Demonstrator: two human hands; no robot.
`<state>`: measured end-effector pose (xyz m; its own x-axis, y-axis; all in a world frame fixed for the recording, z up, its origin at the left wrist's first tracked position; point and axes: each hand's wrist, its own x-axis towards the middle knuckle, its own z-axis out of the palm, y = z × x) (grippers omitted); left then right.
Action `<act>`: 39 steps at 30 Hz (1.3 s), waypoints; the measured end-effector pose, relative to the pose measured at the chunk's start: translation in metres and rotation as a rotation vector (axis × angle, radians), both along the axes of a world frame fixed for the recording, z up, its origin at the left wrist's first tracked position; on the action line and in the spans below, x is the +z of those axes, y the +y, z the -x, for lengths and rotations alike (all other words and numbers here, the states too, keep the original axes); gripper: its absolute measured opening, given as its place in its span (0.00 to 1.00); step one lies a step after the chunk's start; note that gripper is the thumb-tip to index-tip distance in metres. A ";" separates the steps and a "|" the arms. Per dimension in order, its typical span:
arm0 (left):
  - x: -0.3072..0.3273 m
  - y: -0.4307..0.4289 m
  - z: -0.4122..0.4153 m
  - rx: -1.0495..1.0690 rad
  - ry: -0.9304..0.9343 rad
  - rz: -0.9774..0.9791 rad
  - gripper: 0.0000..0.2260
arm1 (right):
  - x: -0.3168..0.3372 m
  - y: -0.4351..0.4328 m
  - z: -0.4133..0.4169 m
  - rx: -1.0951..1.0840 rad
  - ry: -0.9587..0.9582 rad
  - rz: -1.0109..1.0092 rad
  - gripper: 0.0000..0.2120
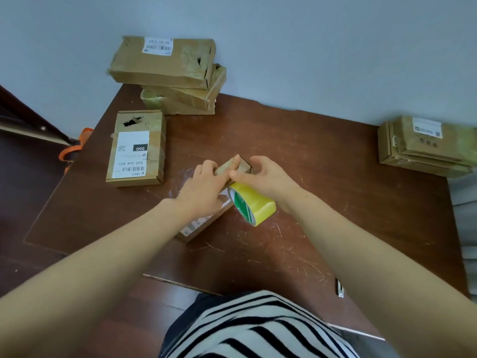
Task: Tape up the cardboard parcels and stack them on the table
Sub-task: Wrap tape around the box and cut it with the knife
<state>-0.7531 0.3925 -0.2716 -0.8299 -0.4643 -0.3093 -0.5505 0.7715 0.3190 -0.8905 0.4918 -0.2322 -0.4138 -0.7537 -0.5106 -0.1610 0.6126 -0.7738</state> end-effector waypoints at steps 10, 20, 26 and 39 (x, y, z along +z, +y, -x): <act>-0.025 -0.020 -0.004 0.287 0.018 -0.304 0.47 | -0.006 -0.024 -0.009 -0.047 -0.133 0.160 0.29; -0.065 0.022 -0.006 0.193 -0.139 0.115 0.64 | -0.028 -0.028 -0.012 0.016 -0.143 0.187 0.31; -0.066 0.022 -0.006 0.211 -0.144 0.085 0.64 | -0.009 0.014 -0.021 0.082 0.129 0.240 0.20; -0.058 0.023 -0.003 0.140 -0.162 0.088 0.64 | -0.054 0.055 -0.026 0.047 0.067 -0.335 0.10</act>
<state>-0.7500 0.4155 -0.3298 -0.6985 -0.6023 -0.3864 -0.6925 0.7049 0.1532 -0.8650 0.5465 -0.2867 -0.4233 -0.5682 -0.7057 -0.2387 0.8213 -0.5181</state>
